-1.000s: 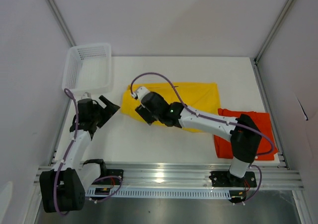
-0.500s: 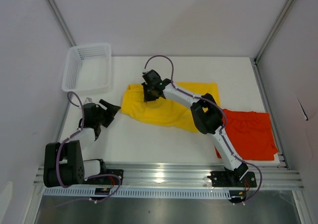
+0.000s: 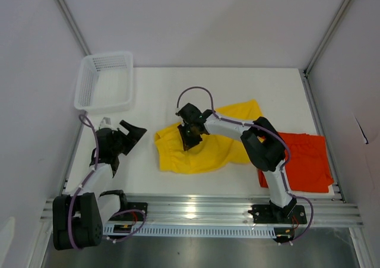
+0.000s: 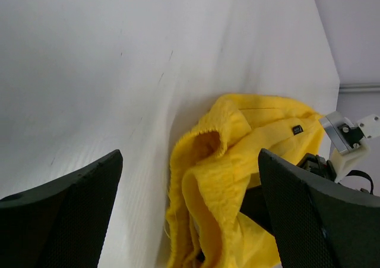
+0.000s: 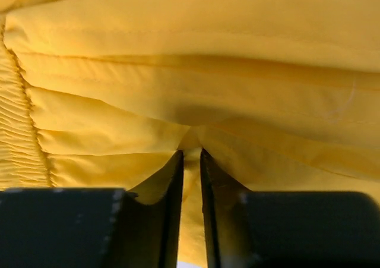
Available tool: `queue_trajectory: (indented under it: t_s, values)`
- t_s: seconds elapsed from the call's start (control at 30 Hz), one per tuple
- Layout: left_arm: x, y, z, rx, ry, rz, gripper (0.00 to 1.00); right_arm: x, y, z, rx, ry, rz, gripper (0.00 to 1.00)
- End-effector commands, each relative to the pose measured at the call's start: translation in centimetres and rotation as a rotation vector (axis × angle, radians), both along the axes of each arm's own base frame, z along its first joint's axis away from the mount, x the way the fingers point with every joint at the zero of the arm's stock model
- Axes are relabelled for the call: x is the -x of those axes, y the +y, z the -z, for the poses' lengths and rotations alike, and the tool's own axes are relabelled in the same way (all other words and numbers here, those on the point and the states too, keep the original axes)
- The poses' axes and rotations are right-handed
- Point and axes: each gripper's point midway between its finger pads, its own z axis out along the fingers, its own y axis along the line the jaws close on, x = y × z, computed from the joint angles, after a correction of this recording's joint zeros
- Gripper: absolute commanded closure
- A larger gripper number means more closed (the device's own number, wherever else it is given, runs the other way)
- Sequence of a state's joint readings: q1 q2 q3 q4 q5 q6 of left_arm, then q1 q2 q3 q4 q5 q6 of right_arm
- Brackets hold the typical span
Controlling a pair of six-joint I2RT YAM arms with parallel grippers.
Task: Fold and stack the shorts
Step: Fold the shorts
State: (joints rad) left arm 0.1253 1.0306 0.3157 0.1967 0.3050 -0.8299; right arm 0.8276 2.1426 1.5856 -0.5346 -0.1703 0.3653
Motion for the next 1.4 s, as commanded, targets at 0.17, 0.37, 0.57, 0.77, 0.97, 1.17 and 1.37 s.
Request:
queue_trajectory:
  t_s: [0.17, 0.37, 0.57, 0.77, 0.97, 1.17, 1.37]
  values:
    - [2.4, -1.9, 0.3, -0.011, -0.059, 0.156, 0.05, 1.2, -0.2, -5.5, -0.171, -0.029, -0.053, 0.45]
    - [2.2, -1.8, 0.5, -0.003, -0.046, 0.185, 0.05, 3.8, 3.6, -9.8, -0.298, -0.147, -0.121, 0.18]
    - [1.6, -1.1, 1.1, 0.054, -0.009, 0.155, 0.09, 4.5, 6.8, -12.0, -0.246, -0.267, -0.15, 0.07]
    - [1.9, -0.4, 1.4, 0.04, -0.023, 0.128, 0.09, 2.5, 6.5, -7.2, 0.039, -0.306, -0.066, 0.01]
    - [1.9, 0.0, 1.0, 0.006, -0.044, 0.107, 0.1, 1.0, 5.7, -4.5, 0.178, -0.33, -0.01, 0.0]
    - [2.2, 0.4, 1.2, -0.015, -0.049, 0.086, 0.1, 0.5, 5.6, -2.6, 0.176, -0.282, -0.014, 0.01]
    - [2.2, 0.4, 2.0, -0.011, -0.023, 0.09, 0.1, 1.0, 5.6, -0.6, 0.194, -0.244, -0.026, 0.16]
